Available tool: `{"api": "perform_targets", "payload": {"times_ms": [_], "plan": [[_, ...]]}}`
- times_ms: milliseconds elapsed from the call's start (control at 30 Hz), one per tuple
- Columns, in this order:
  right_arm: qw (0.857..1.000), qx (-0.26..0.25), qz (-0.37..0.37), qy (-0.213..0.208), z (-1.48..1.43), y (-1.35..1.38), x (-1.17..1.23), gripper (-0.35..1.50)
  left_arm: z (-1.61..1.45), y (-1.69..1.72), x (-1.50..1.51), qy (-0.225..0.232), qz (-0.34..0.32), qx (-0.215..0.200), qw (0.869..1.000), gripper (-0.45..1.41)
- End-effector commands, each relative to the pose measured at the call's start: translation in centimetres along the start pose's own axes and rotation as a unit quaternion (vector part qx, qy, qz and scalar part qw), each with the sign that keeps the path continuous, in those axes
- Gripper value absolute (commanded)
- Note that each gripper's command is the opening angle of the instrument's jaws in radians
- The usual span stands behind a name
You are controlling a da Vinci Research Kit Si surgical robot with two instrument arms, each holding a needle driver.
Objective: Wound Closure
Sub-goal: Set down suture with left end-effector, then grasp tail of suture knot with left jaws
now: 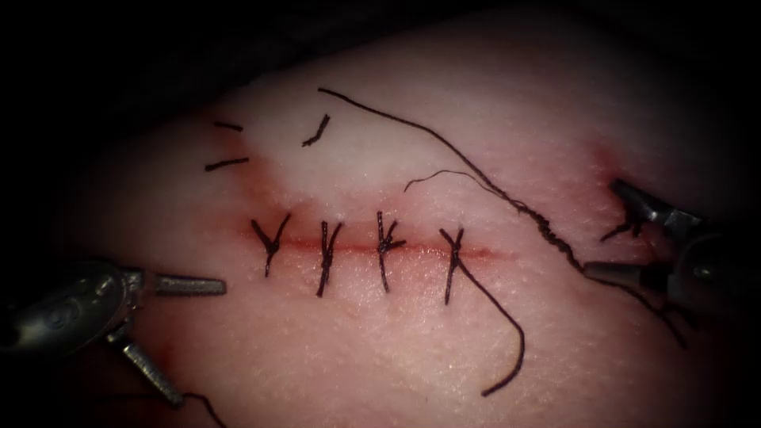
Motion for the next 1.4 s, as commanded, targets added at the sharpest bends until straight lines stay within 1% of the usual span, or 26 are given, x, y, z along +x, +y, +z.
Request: {"api": "perform_targets", "payload": {"times_ms": [33,133,167,233,267,300,367,467,533,600,667,733,833,967,1000,1033,1100,1133,1167,1233,1367,1400], "plan": [[1.000,-0.001,-0.001,0.005,0.10,-0.02,0.10,1.40,-0.08,-0.28,-0.10,-0.011,0.008,0.019,1.000,0.24],[1.000,-0.001,-0.005,0.008,0.07,-0.05,0.09,1.40,-0.11,-0.52,-0.35,-0.029,0.017,0.044,0.998,0.27],[1.000,0.001,-0.004,0.009,0.05,-0.08,0.07,1.40,-0.06,-0.65,-0.54,-0.033,0.023,0.049,0.998,0.36],[1.000,0.002,-0.005,0.010,0.04,-0.11,0.06,1.40,0.01,-0.74,-0.74,-0.037,0.026,0.055,0.997,0.47],[1.000,0.006,-0.008,0.008,0.03,-0.13,0.03,1.40,0.05,-0.80,-0.91,-0.044,0.022,0.058,0.997,0.49],[1.000,0.009,-0.008,0.007,0.02,-0.14,0.02,1.40,0.06,-0.84,-0.98,-0.044,0.011,0.060,0.997,0.47],[1.000,0.011,-0.006,0.007,0.00,-0.13,0.00,1.40,0.03,-0.91,-1.05,-0.045,-0.010,0.068,0.997,0.47],[1.000,0.013,0.006,0.006,-0.01,-0.10,0.00,1.40,0.01,-0.85,-0.96,-0.049,-0.045,0.093,0.993,0.54],[1.000,0.015,0.007,0.006,-0.04,-0.08,0.01,1.40,-0.01,-0.73,-0.83,-0.051,-0.066,0.113,0.990,0.59],[1.000,0.019,0.008,0.007,-0.10,-0.03,0.04,1.33,-0.03,-0.59,-0.68,-0.052,-0.082,0.132,0.987,0.59],[1.000,0.022,0.012,0.009,-0.19,0.09,0.10,1.31,-0.04,-0.42,-0.52,-0.056,-0.096,0.147,0.983,0.59],[1.000,0.011,0.020,0.019,-0.27,0.22,0.18,1.29,-0.03,-0.20,-0.32,-0.062,-0.114,0.167,0.977,0.56],[0.999,0.001,0.034,0.029,-0.39,0.46,0.34,1.29,0.02,0.14,0.05,-0.066,-0.100,0.186,0.975,0.51],[0.998,-0.014,0.050,0.039,-0.49,0.71,0.55,1.29,0.18,0.53,0.59,-0.042,-0.093,0.223,0.969,0.51],[0.998,-0.017,0.053,0.040,-0.50,0.75,0.59,1.29,0.25,0.63,0.73,-0.034,-0.093,0.227,0.969,0.51],[0.997,-0.018,0.060,0.040,-0.52,0.80,0.66,1.29,0.44,0.81,1.01,-0.019,-0.098,0.240,0.966,0.51],[0.997,-0.018,0.058,0.039,-0.52,0.81,0.70,1.29,0.65,0.96,1.25,-0.010,-0.107,0.246,0.963,0.51],[0.997,-0.019,0.059,0.039,-0.50,0.79,0.72,1.29,0.84,1.04,1.42,-0.009,-0.110,0.253,0.961,0.54],[0.997,-0.020,0.059,0.039,-0.50,0.78,0.72,1.31,0.96,1.06,1.51,-0.011,-0.114,0.262,0.958,0.59],[0.997,-0.021,0.058,0.039,-0.50,0.75,0.72,1.33,1.11,1.06,1.60,-0.011,-0.119,0.273,0.955,0.66],[0.997,-0.025,0.055,0.041,-0.51,0.65,0.70,1.33,1.37,0.96,1.69,-0.011,-0.123,0.289,0.949,0.66],[0.997,-0.029,0.053,0.042,-0.49,0.57,0.69,1.36,1.52,0.91,1.68,-0.007,-0.136,0.296,0.945,0.66]]}}
